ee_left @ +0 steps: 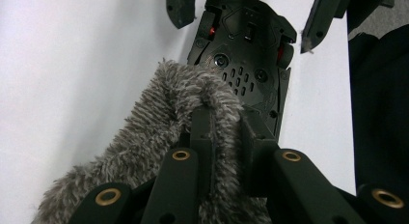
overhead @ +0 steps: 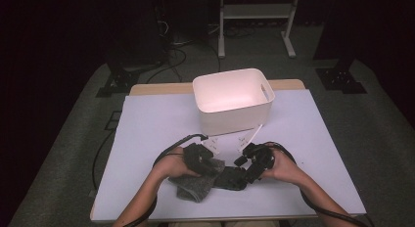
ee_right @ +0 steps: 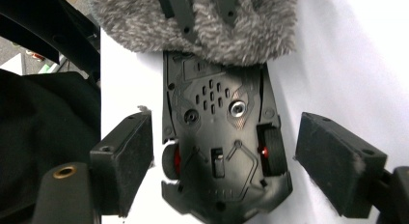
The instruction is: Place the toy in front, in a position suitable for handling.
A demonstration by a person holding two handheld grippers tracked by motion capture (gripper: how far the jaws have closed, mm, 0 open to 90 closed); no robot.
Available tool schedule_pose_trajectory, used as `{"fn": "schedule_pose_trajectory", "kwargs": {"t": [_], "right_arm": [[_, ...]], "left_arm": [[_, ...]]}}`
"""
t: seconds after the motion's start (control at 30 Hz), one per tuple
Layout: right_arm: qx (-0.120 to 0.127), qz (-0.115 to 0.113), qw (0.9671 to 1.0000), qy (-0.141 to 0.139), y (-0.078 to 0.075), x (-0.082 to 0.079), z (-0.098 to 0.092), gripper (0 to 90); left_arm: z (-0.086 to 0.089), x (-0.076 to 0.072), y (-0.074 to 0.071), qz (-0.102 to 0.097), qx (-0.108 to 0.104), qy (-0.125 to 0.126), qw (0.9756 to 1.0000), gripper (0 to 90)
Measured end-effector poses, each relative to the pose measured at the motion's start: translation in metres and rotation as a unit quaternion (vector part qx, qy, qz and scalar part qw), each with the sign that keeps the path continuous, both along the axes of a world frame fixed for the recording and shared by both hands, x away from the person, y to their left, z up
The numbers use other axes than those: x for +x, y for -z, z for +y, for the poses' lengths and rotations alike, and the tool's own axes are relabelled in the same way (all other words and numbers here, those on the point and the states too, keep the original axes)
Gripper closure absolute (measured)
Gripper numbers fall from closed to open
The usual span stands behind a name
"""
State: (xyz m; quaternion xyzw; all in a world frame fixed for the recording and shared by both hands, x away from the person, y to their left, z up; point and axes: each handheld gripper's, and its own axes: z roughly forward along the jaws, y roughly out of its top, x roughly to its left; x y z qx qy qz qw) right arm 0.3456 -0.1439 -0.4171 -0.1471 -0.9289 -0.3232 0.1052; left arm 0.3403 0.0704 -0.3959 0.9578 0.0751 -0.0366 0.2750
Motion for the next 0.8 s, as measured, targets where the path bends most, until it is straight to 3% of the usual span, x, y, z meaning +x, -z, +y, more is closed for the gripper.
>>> {"fn": "schedule_pose_trajectory", "kwargs": {"t": [0.43,0.8], "right_arm": [[-0.017,0.021,0.9997,-0.001,0.014,0.008,0.015,21.7],[0.005,0.051,0.9987,0.001,0.024,0.006,0.016,28.2]], "left_arm": [[0.0,-0.001,-0.003,-0.002,0.001,0.005,1.0,78.7],[0.004,0.001,-0.016,-0.01,-0.003,-0.005,0.9999,78.6]]}}
